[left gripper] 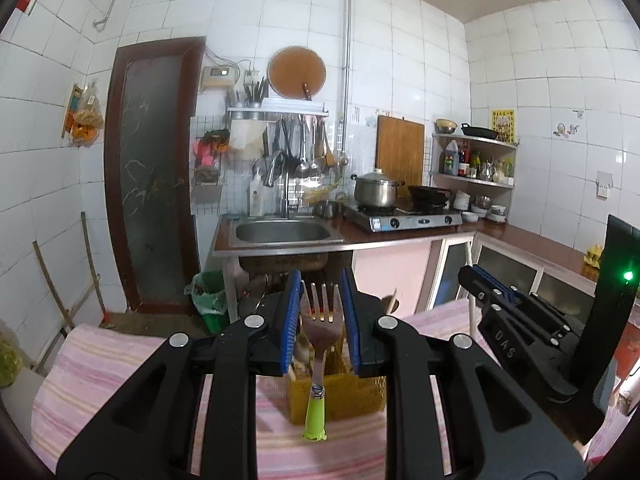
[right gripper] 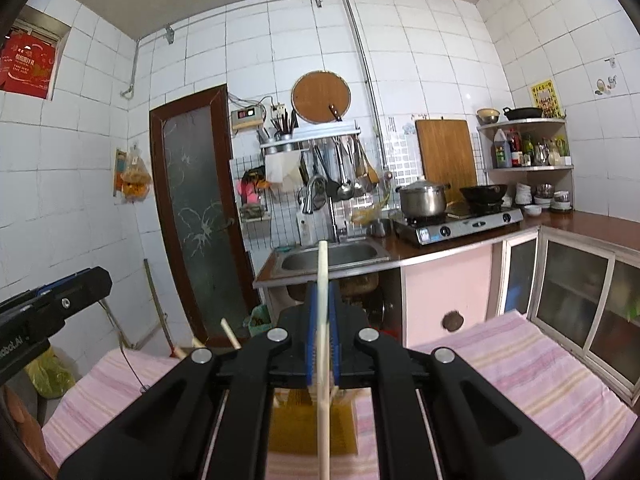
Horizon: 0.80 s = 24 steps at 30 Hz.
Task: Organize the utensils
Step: 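Lower the fork and chopstick into the holder and open both tools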
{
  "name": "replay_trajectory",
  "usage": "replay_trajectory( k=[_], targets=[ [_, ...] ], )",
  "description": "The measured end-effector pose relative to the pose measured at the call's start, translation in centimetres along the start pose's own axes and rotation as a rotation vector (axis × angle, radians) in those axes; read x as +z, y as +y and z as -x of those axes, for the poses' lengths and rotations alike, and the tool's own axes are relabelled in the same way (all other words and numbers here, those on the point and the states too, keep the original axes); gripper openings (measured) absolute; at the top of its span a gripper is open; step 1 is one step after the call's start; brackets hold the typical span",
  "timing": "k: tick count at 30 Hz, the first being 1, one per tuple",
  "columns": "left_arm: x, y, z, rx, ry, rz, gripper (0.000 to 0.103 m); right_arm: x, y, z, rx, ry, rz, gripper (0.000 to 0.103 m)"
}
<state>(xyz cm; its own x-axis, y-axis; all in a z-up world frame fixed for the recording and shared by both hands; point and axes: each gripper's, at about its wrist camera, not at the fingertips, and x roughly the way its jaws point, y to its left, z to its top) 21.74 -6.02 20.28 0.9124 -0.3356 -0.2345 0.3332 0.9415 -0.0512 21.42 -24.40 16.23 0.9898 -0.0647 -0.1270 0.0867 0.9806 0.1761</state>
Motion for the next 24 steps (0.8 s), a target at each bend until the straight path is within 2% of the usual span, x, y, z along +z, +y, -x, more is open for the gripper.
replay_trajectory(
  k=[10, 20, 24],
  targets=[
    [2.6, 0.2, -5.6, -0.012, -0.035, 0.015, 0.02, 2.5, 1.2, -6.1, -0.003, -0.063, 0.005, 0.006],
    [0.6, 1.5, -10.9, -0.016, -0.016, 0.042, 0.019, 2.6, 0.5, -10.5, -0.01, -0.16, -0.062, 0.006],
    [-0.6, 2.2, -12.5, -0.02, 0.001, 0.068, 0.019, 2.0, 1.0, -11.2, -0.019, -0.216, -0.041, 0.006]
  ],
)
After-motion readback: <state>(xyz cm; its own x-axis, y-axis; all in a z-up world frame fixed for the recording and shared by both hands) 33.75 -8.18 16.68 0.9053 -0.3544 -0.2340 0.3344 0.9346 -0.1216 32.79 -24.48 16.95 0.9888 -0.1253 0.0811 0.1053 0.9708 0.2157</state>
